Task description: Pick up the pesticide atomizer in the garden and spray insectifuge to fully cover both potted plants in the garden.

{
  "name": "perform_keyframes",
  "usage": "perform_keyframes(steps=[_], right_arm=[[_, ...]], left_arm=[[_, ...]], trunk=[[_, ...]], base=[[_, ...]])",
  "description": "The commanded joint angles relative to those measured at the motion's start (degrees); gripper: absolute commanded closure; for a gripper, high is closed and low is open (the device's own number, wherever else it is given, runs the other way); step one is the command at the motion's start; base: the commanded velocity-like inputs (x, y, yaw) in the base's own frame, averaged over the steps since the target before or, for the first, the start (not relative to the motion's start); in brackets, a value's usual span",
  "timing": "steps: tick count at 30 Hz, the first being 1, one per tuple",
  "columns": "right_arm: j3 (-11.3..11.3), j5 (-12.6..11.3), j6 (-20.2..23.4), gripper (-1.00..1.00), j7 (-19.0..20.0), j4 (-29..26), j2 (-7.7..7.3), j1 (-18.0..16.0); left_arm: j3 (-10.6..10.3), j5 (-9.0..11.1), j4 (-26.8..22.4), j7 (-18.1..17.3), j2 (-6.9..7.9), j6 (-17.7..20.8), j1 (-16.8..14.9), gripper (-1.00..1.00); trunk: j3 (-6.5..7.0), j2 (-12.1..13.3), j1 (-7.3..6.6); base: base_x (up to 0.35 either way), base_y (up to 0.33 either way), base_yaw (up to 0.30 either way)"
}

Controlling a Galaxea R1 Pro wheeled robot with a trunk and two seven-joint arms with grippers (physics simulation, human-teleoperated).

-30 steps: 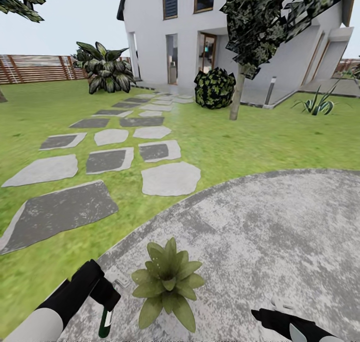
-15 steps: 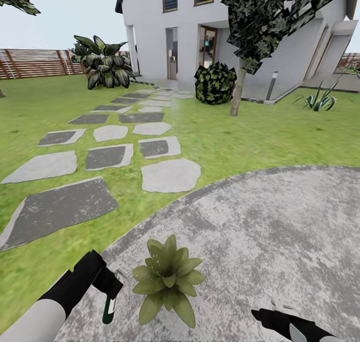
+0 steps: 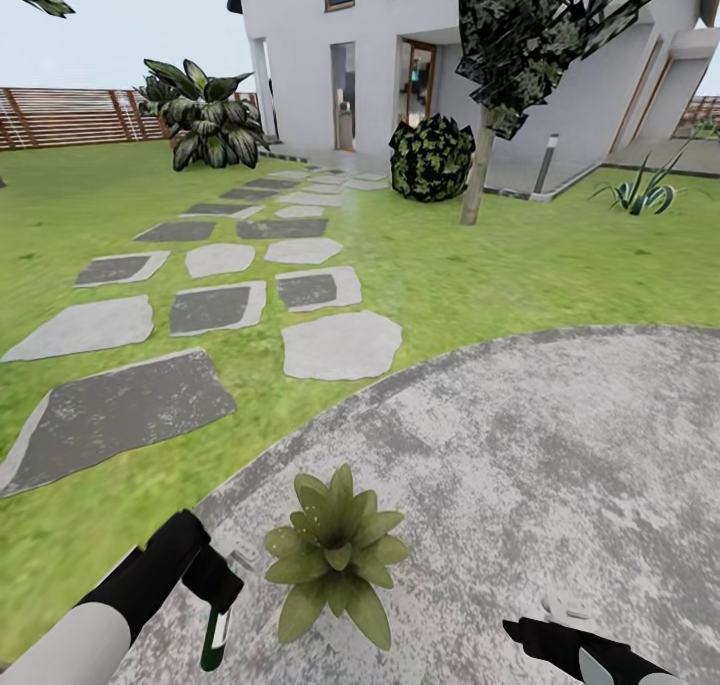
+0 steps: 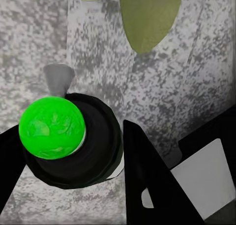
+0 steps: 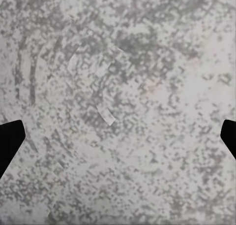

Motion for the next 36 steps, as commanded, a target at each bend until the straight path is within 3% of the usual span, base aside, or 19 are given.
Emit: perform_keyframes(steps=[1,15,24,31,36], right_arm=[[-0.2,-0.4,0.2,-1.0,0.2,0.0,-0.02,0.0],[-0.2,-0.4,0.3,-1.0,0.2,0.0,-0.02,0.0],[0.1,-0.3,-0.2,-1.0,0.1,0.2,-0.09,0.0],[0.2,-0.5,-0.7,-1.0,-0.2,0.2,0.26,0.0],[0.1,-0.7,-0.5,-1.0,0.0,0.1,0.25,0.0]], left_arm=[[-0.1,-0.6,0.1,-0.6,0.03,0.1,0.0,1.0],[0.3,-0.6,0.5,-1.4,0.27,0.1,0.0,1.0],[0.3,-0.7,0.4,-1.4,0.3,0.2,0.0,1.0],[0.6,-1.5,-1.3,-2.0,-1.38,2.1,2.3,1.0],[0.8,-1.5,-2.9,-2.0,-1.71,3.3,3.9,1.0]], trunk=[[-0.06,0.0,-0.01],[-0.81,0.0,-0.01],[-0.92,0.0,-0.01],[-0.92,0.0,-0.01],[-0.92,0.0,-0.01]], base=[[0.0,0.0,0.0],[0.0,0.0,-0.187],[0.0,0.0,-0.029],[0.0,0.0,0.0],[0.0,0.0,0.0]])
